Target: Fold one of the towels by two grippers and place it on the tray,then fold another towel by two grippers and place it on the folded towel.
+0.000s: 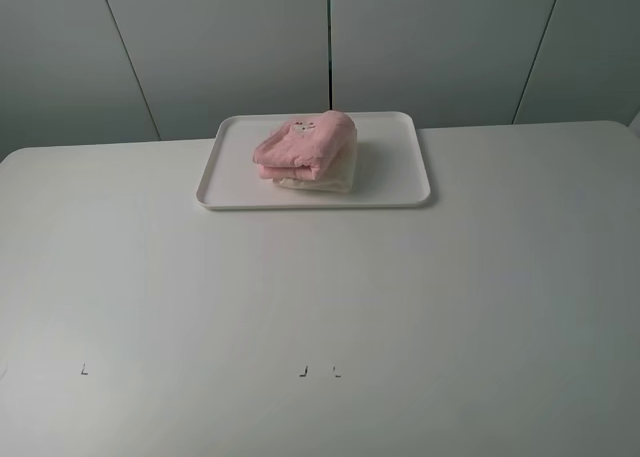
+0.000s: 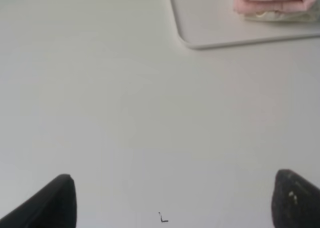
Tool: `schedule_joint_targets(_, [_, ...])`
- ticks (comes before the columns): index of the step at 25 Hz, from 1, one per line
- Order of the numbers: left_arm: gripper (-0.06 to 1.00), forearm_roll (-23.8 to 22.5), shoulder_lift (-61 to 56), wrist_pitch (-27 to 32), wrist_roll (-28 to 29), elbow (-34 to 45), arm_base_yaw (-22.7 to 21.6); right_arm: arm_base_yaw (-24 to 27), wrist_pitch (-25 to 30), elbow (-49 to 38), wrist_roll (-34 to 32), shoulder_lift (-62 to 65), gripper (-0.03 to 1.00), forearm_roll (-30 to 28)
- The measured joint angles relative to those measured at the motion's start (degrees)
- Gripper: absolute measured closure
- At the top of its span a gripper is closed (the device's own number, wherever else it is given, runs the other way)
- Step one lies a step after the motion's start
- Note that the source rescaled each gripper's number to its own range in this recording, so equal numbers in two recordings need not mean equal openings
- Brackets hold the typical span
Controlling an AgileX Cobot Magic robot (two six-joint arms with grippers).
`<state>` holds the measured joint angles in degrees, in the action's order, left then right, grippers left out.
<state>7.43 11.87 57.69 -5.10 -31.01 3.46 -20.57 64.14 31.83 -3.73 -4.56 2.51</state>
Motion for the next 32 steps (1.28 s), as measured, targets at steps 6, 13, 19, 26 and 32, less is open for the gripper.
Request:
schedule_joint_targets(6, [-0.06, 0.0, -4.93, 3.12, 0.29, 0.6, 0.0, 0.0, 0.31, -1.51, 3.04, 0.22, -0.03, 0.0])
schedule_joint_targets(13, [-0.06, -0.2, -10.0, 3.89, 1.52, 1.71, 0.0, 0.0, -1.01, -2.54, 5.7, 0.22, -0.03, 0.0])
schedule_joint_targets(19, [-0.06, -0.2, -11.87, 3.95, 1.65, 1.71, 0.0, 0.0, -1.13, -2.54, 5.82, 3.35, -0.03, 0.1])
schedule_joint_targets(26, [-0.06, -0.87, -11.87, 3.95, 2.14, 1.71, 0.0, 0.0, -1.13, -2.54, 5.52, 4.52, -0.03, 1.06])
schedule_joint_targets(32, [-0.06, -1.84, -11.87, 3.95, 2.03, 1.71, 0.0, 0.0, -1.13, -2.54, 4.16, 4.61, -0.03, 0.57])
